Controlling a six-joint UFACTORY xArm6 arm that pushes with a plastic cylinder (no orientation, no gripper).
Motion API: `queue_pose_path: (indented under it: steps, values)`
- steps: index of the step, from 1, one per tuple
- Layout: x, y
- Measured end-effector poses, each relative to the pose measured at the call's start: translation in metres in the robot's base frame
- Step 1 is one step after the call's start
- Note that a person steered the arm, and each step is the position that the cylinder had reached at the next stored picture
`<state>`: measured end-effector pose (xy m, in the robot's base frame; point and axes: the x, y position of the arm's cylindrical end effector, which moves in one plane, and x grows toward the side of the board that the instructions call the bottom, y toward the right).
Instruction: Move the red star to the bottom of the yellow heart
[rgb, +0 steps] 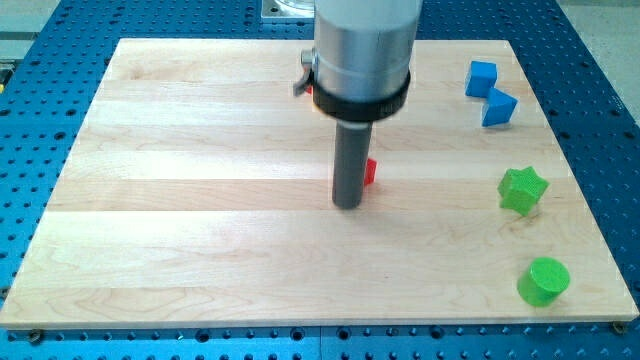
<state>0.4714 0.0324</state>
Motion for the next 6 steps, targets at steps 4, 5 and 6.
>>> queue_pose_path:
  steps: [4, 5, 6]
  values:
    - [-0.068, 0.005]
    - [-0.079, 0.006]
    - [-0.110, 0.001]
